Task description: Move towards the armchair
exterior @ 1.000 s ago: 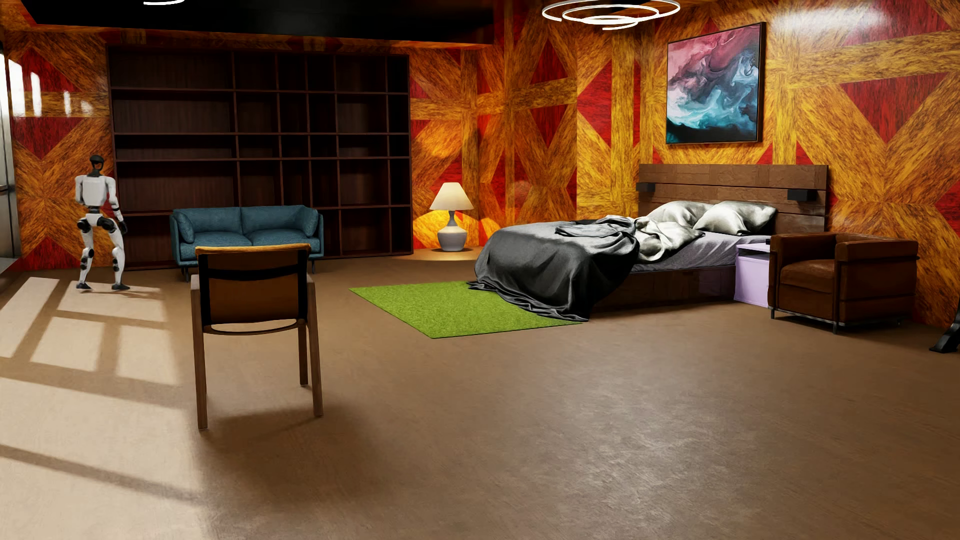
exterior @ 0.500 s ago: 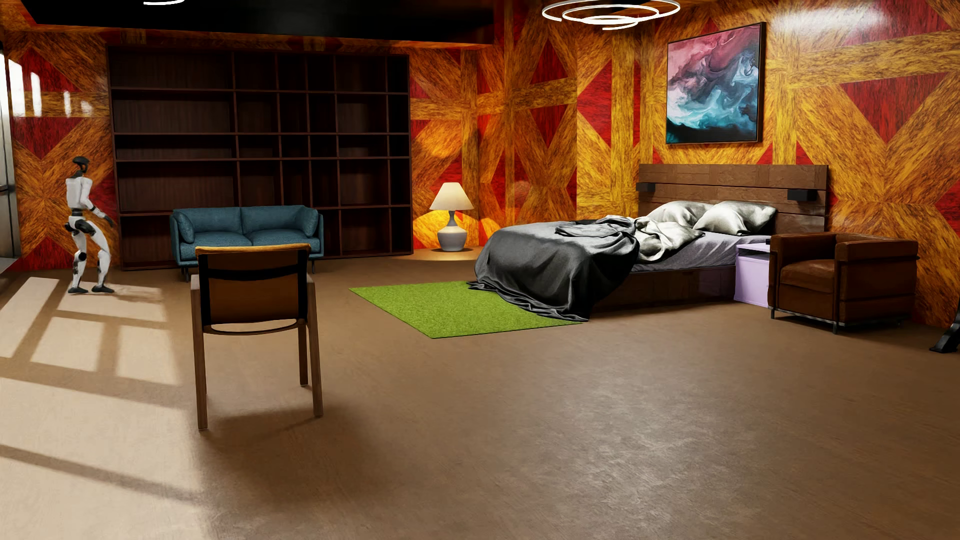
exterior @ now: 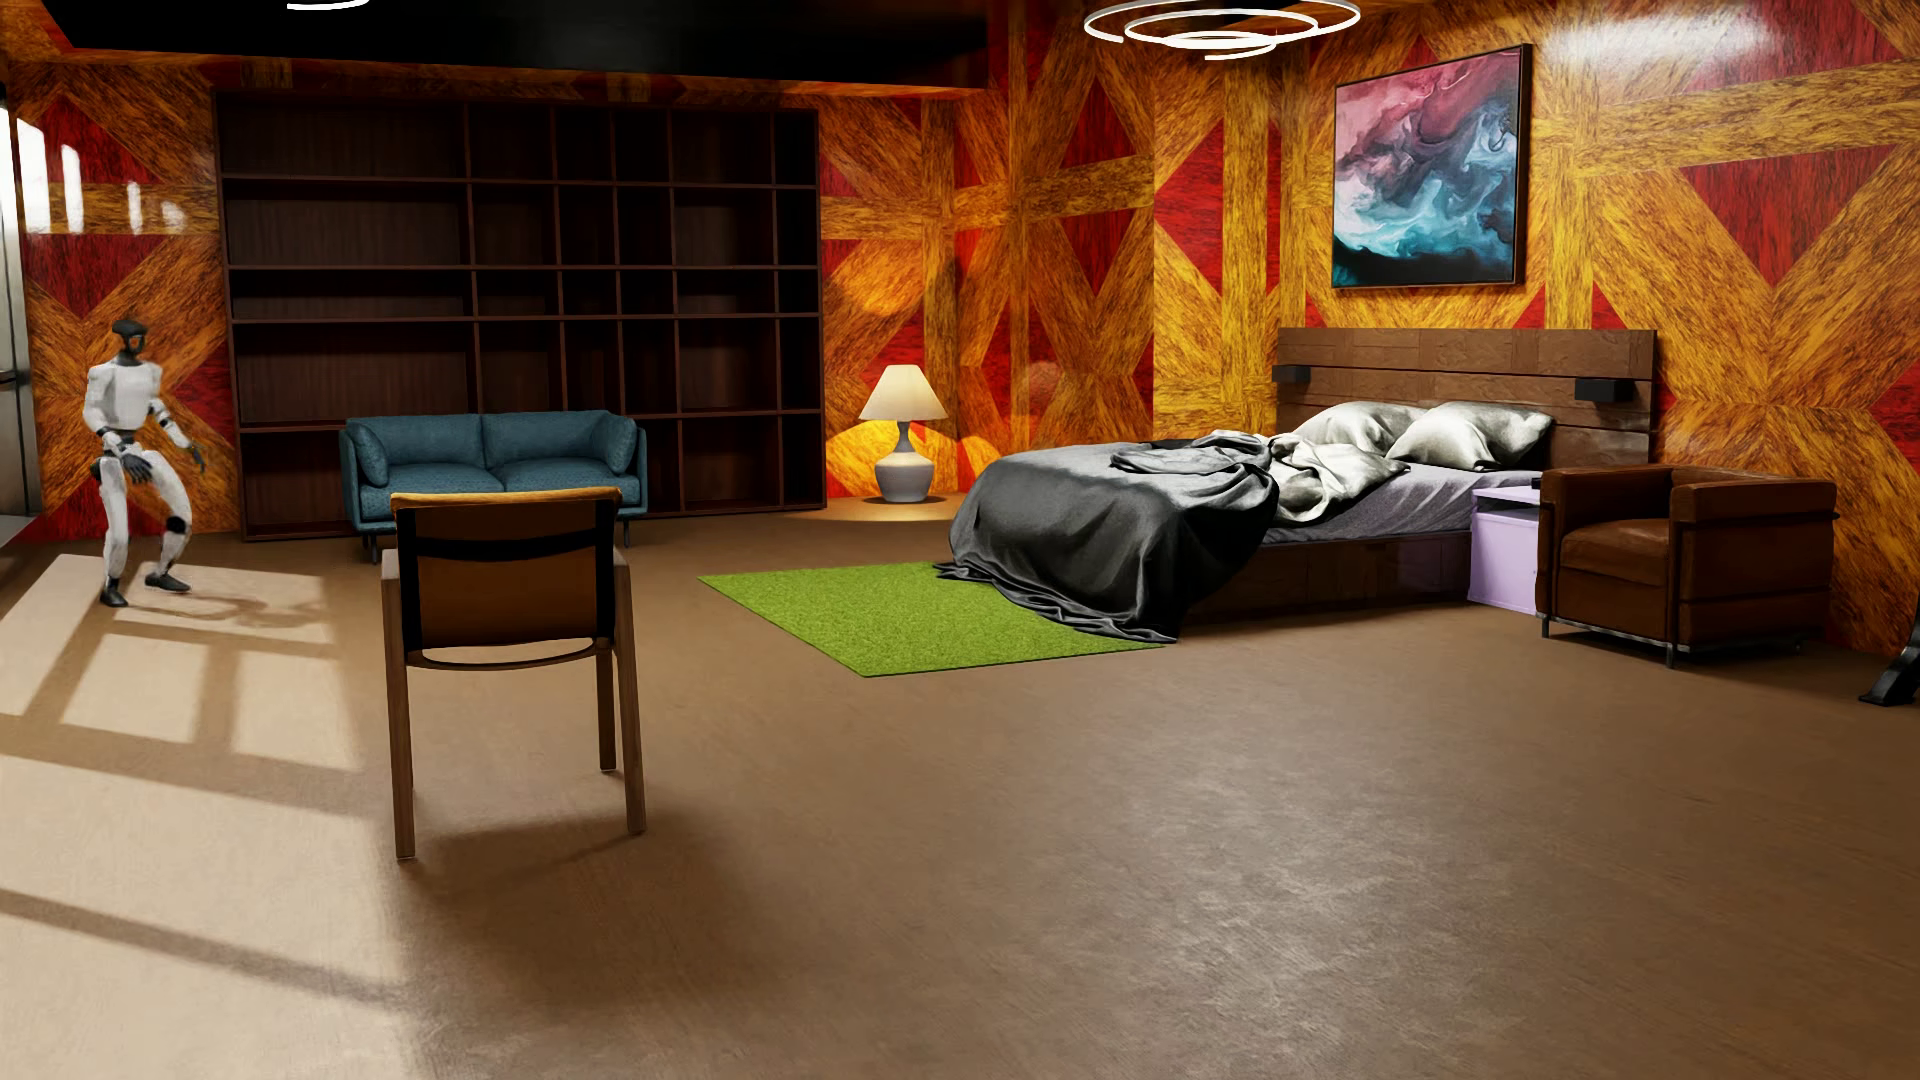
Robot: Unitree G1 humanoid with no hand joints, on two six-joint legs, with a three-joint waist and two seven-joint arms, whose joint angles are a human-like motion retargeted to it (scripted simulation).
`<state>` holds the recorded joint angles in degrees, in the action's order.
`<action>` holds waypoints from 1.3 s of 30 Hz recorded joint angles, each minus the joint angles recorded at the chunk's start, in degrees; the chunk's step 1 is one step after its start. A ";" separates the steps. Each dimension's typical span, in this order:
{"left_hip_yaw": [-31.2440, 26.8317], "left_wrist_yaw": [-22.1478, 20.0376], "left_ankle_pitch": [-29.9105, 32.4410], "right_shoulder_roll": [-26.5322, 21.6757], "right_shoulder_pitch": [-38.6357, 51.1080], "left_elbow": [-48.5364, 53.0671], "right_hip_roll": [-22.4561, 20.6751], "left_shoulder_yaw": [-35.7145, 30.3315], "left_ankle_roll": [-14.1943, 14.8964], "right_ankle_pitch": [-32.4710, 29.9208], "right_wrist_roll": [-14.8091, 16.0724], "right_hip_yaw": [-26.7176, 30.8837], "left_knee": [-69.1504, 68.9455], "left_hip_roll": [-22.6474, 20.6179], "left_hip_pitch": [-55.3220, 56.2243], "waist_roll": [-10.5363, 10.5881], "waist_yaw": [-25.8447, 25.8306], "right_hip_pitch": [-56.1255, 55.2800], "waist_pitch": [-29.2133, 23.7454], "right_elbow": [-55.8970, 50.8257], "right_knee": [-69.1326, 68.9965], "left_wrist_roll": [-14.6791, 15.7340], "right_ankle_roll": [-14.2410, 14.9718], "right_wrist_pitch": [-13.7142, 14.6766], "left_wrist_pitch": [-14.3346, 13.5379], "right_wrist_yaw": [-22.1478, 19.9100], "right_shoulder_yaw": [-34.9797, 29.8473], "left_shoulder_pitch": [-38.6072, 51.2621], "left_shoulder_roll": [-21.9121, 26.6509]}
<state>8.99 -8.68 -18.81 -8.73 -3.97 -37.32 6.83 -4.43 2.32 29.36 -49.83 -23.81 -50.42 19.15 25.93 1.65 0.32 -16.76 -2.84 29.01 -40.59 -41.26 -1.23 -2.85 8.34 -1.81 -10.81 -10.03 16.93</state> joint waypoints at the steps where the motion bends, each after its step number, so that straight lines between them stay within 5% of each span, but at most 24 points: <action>1: 2.54 8.04 -0.14 1.25 0.54 -4.62 -3.76 -4.20 -2.34 -1.19 2.54 2.74 -3.25 -2.92 3.29 0.78 0.50 2.62 -0.42 -1.61 3.81 -4.37 -0.93 1.53 -0.81 -1.70 0.47 -0.79 -0.64; 2: 3.27 15.97 0.60 1.66 1.74 -7.69 -7.43 -6.81 -2.64 -2.76 4.75 6.00 -4.58 -6.99 7.50 1.45 1.32 5.39 -0.74 -3.35 7.63 -8.05 -1.92 4.39 -3.27 -2.09 -0.04 -1.78 -1.88; 4: 0.99 25.28 3.14 1.05 6.00 -8.37 -13.85 -5.33 -0.57 -5.67 5.21 13.36 -0.91 -15.07 17.15 2.39 2.98 11.93 -1.25 -7.40 15.25 -9.81 -4.08 10.81 -7.68 -2.14 -2.10 -5.13 -6.32; 5: -0.23 24.83 5.26 1.14 8.38 -6.94 -16.07 -4.02 -0.69 -6.66 4.81 17.14 3.68 -17.35 21.27 2.67 3.71 15.71 -1.52 -9.62 18.73 -9.59 -4.86 12.47 -8.62 -3.29 -2.67 -6.79 -8.56; 7: -3.82 16.85 9.81 2.58 11.94 -4.12 -17.86 -6.04 -0.47 -9.30 5.78 24.75 15.55 -20.64 26.43 2.47 5.20 23.27 -2.18 -12.85 23.18 -12.61 -6.74 12.19 -9.39 -6.86 -2.73 -8.52 -10.50; 8: -5.08 13.40 11.08 3.51 12.43 -4.17 -17.55 -8.18 -0.30 -12.13 7.22 27.34 19.57 -21.60 26.89 1.84 5.94 26.70 -2.53 -13.37 23.08 -15.20 -7.16 11.06 -8.85 -8.72 -2.30 -8.40 -10.48; 9: -5.25 12.16 13.58 4.10 11.94 -5.68 -16.75 -9.63 -3.35 -16.35 8.90 29.35 19.28 -22.15 26.53 0.85 6.61 29.14 -2.88 -12.94 20.92 -17.22 -5.89 9.42 -7.76 -10.55 -1.75 -7.56 -10.48; 10: -5.66 12.71 16.65 4.06 10.78 -8.41 -15.89 -9.77 -7.84 -22.39 10.29 31.51 14.93 -22.93 25.82 -0.45 7.22 29.87 -3.33 -11.34 15.20 -18.31 -0.53 7.13 -6.22 -12.23 -1.35 -6.03 -10.74; 11: -5.27 13.85 16.90 3.29 9.49 -11.60 -15.47 -8.55 -9.58 -30.49 11.03 33.03 9.55 -23.16 24.59 -1.77 7.74 27.98 -3.87 -8.27 5.02 -18.74 9.59 4.05 -4.13 -13.33 -1.39 -3.75 -11.21; 12: -4.19 14.42 14.72 1.84 8.62 -14.14 -14.59 -6.33 -10.66 -38.50 11.06 31.77 5.23 -23.24 22.65 -2.91 8.35 22.89 -4.42 -3.42 -8.47 -18.96 15.15 0.29 -1.65 -13.10 -2.19 -0.84 -11.76; 13: -2.89 13.56 11.26 -0.13 8.37 -14.87 -11.17 -3.59 -10.88 -41.13 10.31 29.16 2.95 -23.76 19.61 -3.96 8.78 15.19 -4.85 3.16 -21.64 -19.19 15.39 -3.62 0.55 -10.85 -3.97 2.27 -12.29; 14: -1.76 10.67 7.78 -2.47 8.44 -13.17 -7.33 -0.73 -10.76 -37.16 8.45 29.01 2.88 -25.22 15.41 -5.06 8.67 6.63 -5.07 10.74 -31.58 -19.16 14.93 -6.97 1.60 -6.63 -6.66 5.11 -12.82; 16: -1.93 0.61 3.46 -6.59 6.50 -5.74 0.26 4.33 -11.14 -27.99 2.79 27.26 7.66 -29.81 4.93 -6.74 7.75 -9.37 -4.99 24.08 -37.38 -15.53 8.90 -10.81 -2.37 2.42 -12.21 9.30 -13.76; 18: -5.67 -4.56 2.43 -9.08 0.60 1.97 5.11 4.90 -11.50 -22.15 1.85 24.94 14.43 -34.31 -6.28 -7.19 6.40 -20.51 -4.46 29.27 -26.76 -8.15 6.87 -11.19 -9.34 6.51 -11.43 12.82 -13.43; 21: -14.63 -5.18 4.74 -9.83 -12.24 13.25 9.34 -1.39 -11.80 -20.94 8.33 22.00 23.78 -36.36 -22.72 -6.58 3.79 -25.46 -3.11 24.40 9.75 -2.62 6.69 -6.40 -13.51 3.01 -1.37 17.68 -9.12; 23: -18.77 -6.09 8.52 -7.78 -19.23 18.56 8.52 -4.91 -13.03 -21.62 10.69 26.08 25.62 -33.83 -32.24 -5.18 1.44 -23.53 -2.14 20.57 26.95 -0.72 12.30 -6.15 -13.98 -1.37 4.90 18.34 -6.60; 25: -18.92 -6.53 16.34 -4.44 -21.46 20.61 5.81 -6.25 -10.84 -29.88 10.57 27.55 16.45 -29.18 -36.01 -2.55 -0.54 -24.08 -1.63 20.60 15.14 1.24 15.37 -8.48 -11.96 -3.67 8.38 15.28 -4.52; 27: -11.36 -5.81 27.93 -2.01 -17.39 18.15 4.87 -6.81 2.70 -26.28 6.71 24.24 -6.34 -21.93 -28.17 0.87 -1.09 -23.34 -2.04 25.72 0.86 0.58 14.62 -12.57 -7.65 -3.79 7.39 10.29 -4.95; 29: -4.54 -2.59 23.20 -0.42 -9.14 9.22 4.94 -9.88 2.39 -19.09 -0.80 19.27 -23.97 -18.70 -12.26 3.79 -0.08 -16.36 -2.46 29.21 -1.51 -5.32 12.99 -15.61 -1.99 -0.25 1.61 6.98 -7.30; 30: -1.66 0.72 20.33 0.18 -5.35 2.57 5.41 -12.65 1.46 -17.05 -2.42 16.06 -25.83 -18.68 -4.33 4.71 0.48 -10.82 -2.37 27.37 0.74 -8.58 13.11 -14.01 0.14 -0.53 0.31 6.35 -8.14; 33: 3.61 16.25 13.37 1.40 2.78 -16.54 3.41 -18.71 -0.95 -15.14 6.42 5.48 -10.65 -16.37 13.22 5.90 2.36 8.10 -1.30 15.58 11.95 -12.66 13.95 -3.06 -0.54 -10.29 6.33 4.38 -7.09; 35: 2.17 22.15 12.86 1.54 9.17 -21.54 -0.57 -17.53 -3.63 -15.65 13.92 1.94 8.99 -15.36 20.50 5.84 3.91 19.11 -0.47 7.17 20.16 -12.93 14.98 -0.64 -2.97 -16.59 9.17 1.52 -4.24; 37: 0.57 15.00 12.99 1.86 12.88 -23.12 -3.93 -8.13 -5.68 -18.79 20.16 2.34 24.34 -14.75 23.84 4.89 5.47 28.25 0.15 -2.96 25.31 -8.56 15.41 1.03 1.28 -20.55 9.72 -2.57 -4.33; 39: 3.19 1.43 13.63 1.61 10.62 -24.63 -2.91 4.77 -8.93 -28.65 20.15 6.66 21.80 -13.98 22.34 3.00 6.88 32.85 0.63 -11.29 19.68 -2.51 15.17 3.02 11.40 -18.26 8.61 -5.92 -8.83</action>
<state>12.18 -7.25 -5.18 -7.12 6.65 -61.95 3.92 0.34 -6.61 0.71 -29.67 -17.15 -28.62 5.17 48.27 4.65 7.20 16.08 -2.20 17.71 -20.90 -43.77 13.94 0.17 19.74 -20.06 -2.20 -15.96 8.10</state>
